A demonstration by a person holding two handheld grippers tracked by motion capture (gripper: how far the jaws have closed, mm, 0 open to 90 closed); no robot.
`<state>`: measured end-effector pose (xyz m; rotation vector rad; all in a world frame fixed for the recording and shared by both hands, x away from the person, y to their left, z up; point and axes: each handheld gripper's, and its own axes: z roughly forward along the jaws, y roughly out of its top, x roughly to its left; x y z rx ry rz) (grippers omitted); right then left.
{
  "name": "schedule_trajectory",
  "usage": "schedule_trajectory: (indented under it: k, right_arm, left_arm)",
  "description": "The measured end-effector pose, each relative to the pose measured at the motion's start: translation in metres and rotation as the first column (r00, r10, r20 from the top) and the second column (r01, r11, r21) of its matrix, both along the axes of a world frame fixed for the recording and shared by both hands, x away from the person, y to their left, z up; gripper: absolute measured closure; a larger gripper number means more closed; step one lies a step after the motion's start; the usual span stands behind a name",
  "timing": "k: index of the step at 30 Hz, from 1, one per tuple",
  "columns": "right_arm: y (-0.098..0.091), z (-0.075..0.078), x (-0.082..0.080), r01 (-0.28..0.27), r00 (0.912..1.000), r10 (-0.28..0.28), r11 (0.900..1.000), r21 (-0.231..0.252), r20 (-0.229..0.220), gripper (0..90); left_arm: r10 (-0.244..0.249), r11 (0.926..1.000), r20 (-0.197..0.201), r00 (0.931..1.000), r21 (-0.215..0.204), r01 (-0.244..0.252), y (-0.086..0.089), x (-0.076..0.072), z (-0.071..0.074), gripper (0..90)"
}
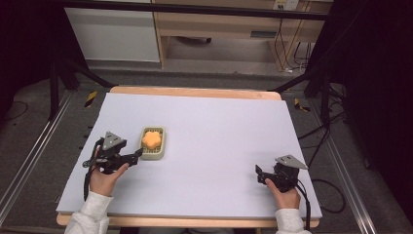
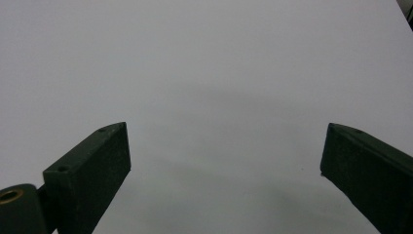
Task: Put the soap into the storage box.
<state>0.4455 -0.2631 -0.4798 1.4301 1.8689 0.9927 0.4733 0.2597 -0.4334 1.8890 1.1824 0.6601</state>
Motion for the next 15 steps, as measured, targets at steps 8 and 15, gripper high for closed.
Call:
schedule_trajectory:
  k: [8,15]
  right_arm:
    - [-0.004,-0.001,-0.002,0.014,0.9999,-0.014,0.9999,-0.002,-0.001,4.8]
    - [-0.007,-0.001,-0.003,0.02,0.9998,-0.02,0.9998,-0.009,0.0,4.9]
  left_arm:
    - [0.06,0.9982,-0.013,0.9981,0.006,-0.06,0.02,-0.017,-0.017,28.5]
    - [0.085,0.9963,-0.027,0.996,0.017,-0.085,0.034,-0.028,-0.024,26.0]
